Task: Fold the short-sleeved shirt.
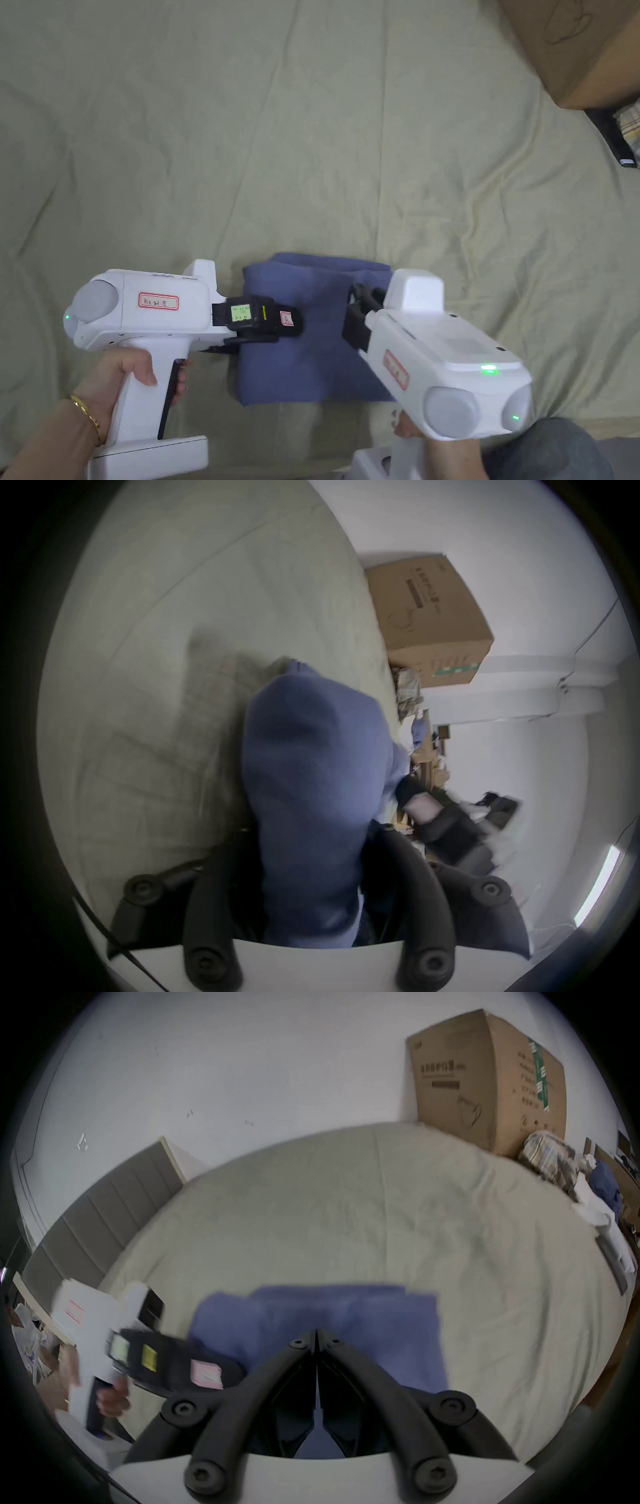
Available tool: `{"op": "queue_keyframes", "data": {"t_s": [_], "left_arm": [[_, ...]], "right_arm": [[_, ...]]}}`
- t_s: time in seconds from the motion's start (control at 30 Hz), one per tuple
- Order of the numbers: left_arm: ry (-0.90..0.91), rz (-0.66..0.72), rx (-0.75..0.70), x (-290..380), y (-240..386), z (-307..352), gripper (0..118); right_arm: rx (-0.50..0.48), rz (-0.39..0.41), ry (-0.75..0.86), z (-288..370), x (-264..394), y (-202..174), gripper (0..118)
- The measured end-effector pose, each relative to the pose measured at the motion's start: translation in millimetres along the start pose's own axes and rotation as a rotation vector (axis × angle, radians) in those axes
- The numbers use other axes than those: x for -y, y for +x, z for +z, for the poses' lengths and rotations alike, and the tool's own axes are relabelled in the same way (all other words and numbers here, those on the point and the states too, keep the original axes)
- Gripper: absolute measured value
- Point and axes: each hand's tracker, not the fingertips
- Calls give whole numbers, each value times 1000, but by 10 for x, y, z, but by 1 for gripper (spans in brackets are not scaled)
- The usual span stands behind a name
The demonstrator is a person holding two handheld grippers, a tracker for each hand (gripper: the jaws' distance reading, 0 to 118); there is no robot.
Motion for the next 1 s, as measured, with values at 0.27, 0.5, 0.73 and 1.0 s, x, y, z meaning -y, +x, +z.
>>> {"op": "queue_keyframes", "data": {"t_s": [0.27, 0.5, 0.73, 1.0], "left_arm": [[-18, 91, -152, -102, 438, 79, 22], [54, -58, -300, -136, 734, 1015, 22], [164, 13, -659, -140, 255, 2711, 22], [275, 114, -1044, -334, -468, 3927, 22]], "right_arm": [[36, 67, 219, 890, -518, 277, 0], [39, 51, 282, 1292, -595, 389, 0], [3, 60, 265, 1208, -535, 277, 0], [-28, 95, 204, 1119, -526, 111, 0]]}}
